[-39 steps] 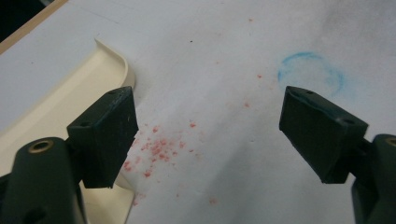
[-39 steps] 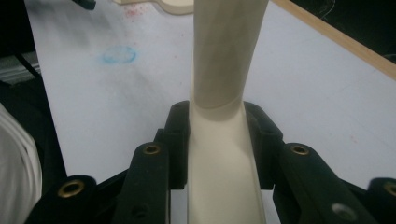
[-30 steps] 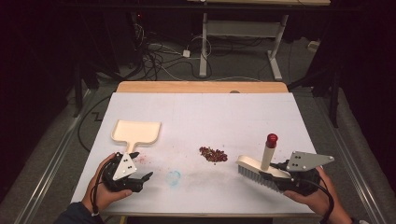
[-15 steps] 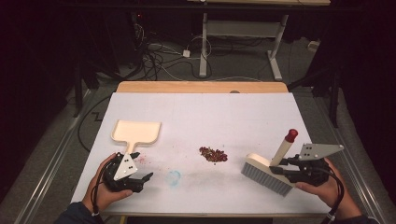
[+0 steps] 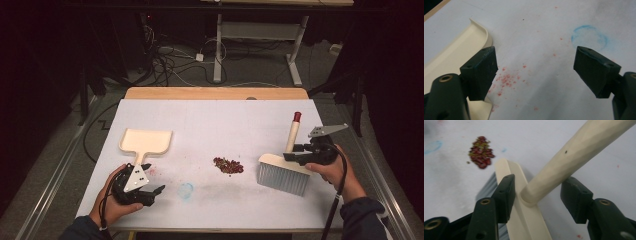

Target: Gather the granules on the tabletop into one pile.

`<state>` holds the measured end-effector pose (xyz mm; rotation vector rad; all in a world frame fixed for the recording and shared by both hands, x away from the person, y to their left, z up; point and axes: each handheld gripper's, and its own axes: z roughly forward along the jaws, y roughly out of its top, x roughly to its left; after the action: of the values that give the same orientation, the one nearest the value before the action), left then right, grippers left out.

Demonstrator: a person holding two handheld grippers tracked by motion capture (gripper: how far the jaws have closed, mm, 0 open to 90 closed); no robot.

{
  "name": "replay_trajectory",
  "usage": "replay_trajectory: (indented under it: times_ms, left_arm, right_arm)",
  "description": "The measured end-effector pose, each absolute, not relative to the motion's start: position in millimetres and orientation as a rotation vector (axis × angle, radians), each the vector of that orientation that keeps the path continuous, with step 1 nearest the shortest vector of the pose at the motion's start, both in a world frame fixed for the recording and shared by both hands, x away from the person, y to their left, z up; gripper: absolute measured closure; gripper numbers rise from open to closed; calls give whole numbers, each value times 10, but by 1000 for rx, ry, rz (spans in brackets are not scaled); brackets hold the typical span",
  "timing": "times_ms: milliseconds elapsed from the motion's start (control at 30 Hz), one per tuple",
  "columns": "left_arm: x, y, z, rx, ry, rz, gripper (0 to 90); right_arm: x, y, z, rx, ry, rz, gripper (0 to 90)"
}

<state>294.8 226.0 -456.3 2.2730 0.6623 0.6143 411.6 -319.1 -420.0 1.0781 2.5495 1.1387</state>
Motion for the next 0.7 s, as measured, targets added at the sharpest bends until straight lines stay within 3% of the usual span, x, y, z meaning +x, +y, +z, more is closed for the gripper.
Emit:
replay_trajectory:
  times_ms: [200, 533, 700]
  left_arm:
    - [2955, 2256, -4575, 2278, 666, 611, 184]
    - [2958, 2238, -4587, 2292, 661, 608, 184]
    - [2961, 2241, -4590, 2293, 660, 608, 184]
  right_arm:
    - [4423, -3166, -4373, 1254, 2476, 1020, 443]
    - [4555, -2819, -4562, 1473, 2323, 780, 446]
    - [4581, -2667, -4566, 1422, 2305, 708, 509]
